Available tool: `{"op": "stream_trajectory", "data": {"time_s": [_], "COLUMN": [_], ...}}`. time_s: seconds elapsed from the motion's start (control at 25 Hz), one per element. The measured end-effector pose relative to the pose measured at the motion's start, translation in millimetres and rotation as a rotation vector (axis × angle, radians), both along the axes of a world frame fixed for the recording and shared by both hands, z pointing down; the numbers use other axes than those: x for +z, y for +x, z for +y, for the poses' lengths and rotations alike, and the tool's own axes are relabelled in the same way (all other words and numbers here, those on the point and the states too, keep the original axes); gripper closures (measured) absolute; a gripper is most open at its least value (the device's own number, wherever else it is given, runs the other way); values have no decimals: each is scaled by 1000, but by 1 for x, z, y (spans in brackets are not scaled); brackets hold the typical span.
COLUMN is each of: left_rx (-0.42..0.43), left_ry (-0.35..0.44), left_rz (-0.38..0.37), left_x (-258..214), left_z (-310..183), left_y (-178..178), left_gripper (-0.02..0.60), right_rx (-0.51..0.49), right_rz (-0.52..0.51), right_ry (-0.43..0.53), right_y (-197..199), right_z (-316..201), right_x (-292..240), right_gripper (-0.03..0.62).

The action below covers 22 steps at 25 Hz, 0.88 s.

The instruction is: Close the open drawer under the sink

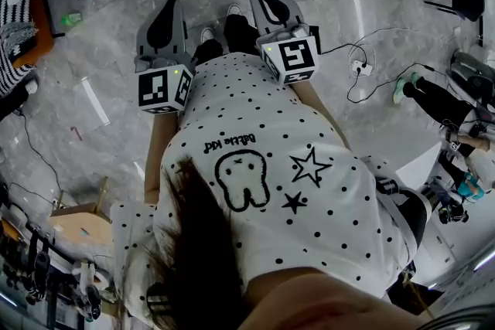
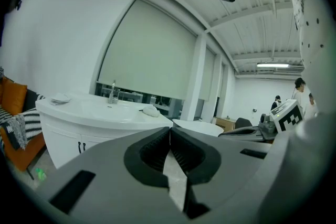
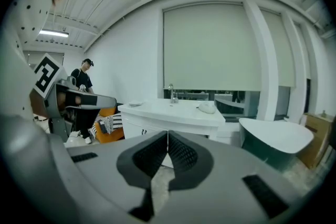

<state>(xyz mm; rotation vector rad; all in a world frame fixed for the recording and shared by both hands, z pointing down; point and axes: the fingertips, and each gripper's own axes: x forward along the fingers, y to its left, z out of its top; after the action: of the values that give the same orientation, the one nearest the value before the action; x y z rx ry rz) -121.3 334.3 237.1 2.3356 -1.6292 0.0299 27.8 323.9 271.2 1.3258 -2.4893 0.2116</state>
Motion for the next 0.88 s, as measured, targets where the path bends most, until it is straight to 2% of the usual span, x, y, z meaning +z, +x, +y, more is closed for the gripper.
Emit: {"op": "stream_trajectory", "data": {"time_s": [0.2,0.44,0.76,0.88], "left_rx": [-28,-91,-156,-174], "left_ry": [-4,9,45,49], "left_rz": [0,-15,-6,3], "left_x": [1,7,-5,-7], "left_z": [-19,-48,-61,-68], "left_y": [13,46,34,41], "left_gripper": [572,572,572,572], "right_rx": [-11,-43,-82,-97], "right_rz": [-1,-13,-34,-33], "right_ry": [1,13,30,19], "right_y": [22,63,59,67], "right_z": [-20,-53,-73,-80], "right_x": [0,6,-2,0], "right_gripper": [579,579,579,579]}}
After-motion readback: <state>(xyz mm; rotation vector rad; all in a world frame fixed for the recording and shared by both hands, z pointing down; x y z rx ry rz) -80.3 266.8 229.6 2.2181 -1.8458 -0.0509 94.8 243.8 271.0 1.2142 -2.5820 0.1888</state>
